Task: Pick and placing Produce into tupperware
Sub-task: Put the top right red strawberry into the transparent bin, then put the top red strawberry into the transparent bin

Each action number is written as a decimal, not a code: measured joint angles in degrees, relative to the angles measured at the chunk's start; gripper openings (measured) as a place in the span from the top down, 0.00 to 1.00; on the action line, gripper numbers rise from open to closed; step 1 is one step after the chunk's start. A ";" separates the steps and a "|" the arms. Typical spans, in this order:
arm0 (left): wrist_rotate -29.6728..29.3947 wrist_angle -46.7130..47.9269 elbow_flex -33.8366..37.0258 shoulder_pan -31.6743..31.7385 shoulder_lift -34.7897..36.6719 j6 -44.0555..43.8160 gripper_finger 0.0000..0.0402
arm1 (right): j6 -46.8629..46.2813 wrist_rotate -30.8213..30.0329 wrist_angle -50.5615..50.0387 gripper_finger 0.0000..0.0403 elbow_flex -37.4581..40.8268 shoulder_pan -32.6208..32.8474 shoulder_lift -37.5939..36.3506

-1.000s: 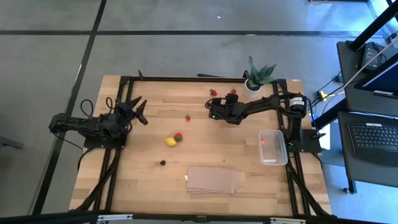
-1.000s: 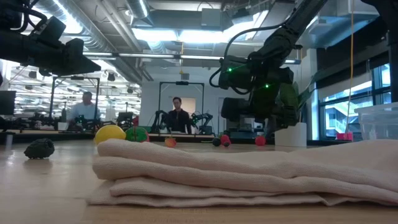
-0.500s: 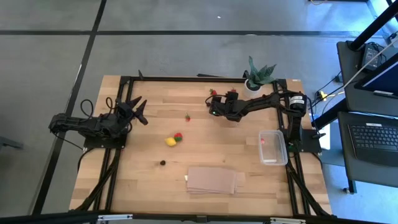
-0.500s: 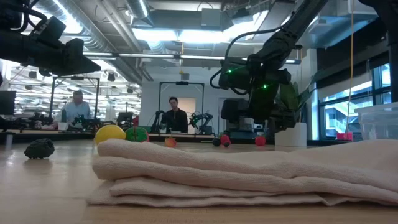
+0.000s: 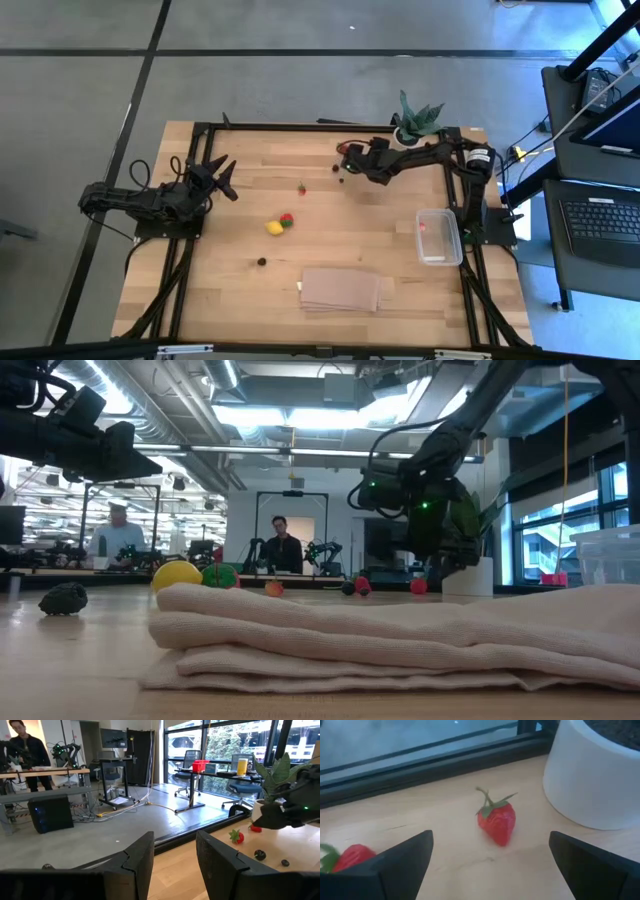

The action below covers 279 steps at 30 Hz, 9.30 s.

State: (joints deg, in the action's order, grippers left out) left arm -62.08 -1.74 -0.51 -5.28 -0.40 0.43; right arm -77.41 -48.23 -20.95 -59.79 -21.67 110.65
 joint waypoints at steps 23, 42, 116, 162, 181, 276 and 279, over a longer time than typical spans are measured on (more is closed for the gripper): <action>0.07 -0.04 0.00 -0.01 0.00 -0.01 0.65 | 4.97 4.75 2.83 0.02 0.11 -5.13 2.95; 3.45 -0.52 0.00 0.02 0.00 -0.26 0.65 | 7.89 10.13 4.55 0.12 -0.26 -7.13 2.54; 3.43 -0.46 0.00 -0.13 0.02 -0.24 0.65 | -8.84 13.08 -60.51 0.64 -34.01 29.97 -23.36; 3.45 -0.46 0.00 -0.15 0.02 -5.92 0.65 | -39.63 45.51 -67.08 0.56 4.63 59.06 -24.17; 3.08 -0.46 0.00 -0.13 0.02 -6.38 0.65 | -26.86 35.35 -66.96 0.24 -4.37 53.62 -24.17; 2.60 -0.42 0.00 -0.09 0.00 -5.84 0.65 | 95.63 50.06 -12.66 0.21 -24.09 -14.12 4.80; 2.60 -0.42 0.00 -0.09 0.01 -5.84 0.65 | 95.59 50.10 -12.34 0.21 -24.09 -14.01 5.86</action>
State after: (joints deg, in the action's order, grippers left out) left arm -59.48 -2.15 -0.51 -5.37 -0.40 -5.41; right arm 18.18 1.86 -33.29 -83.88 -35.68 116.51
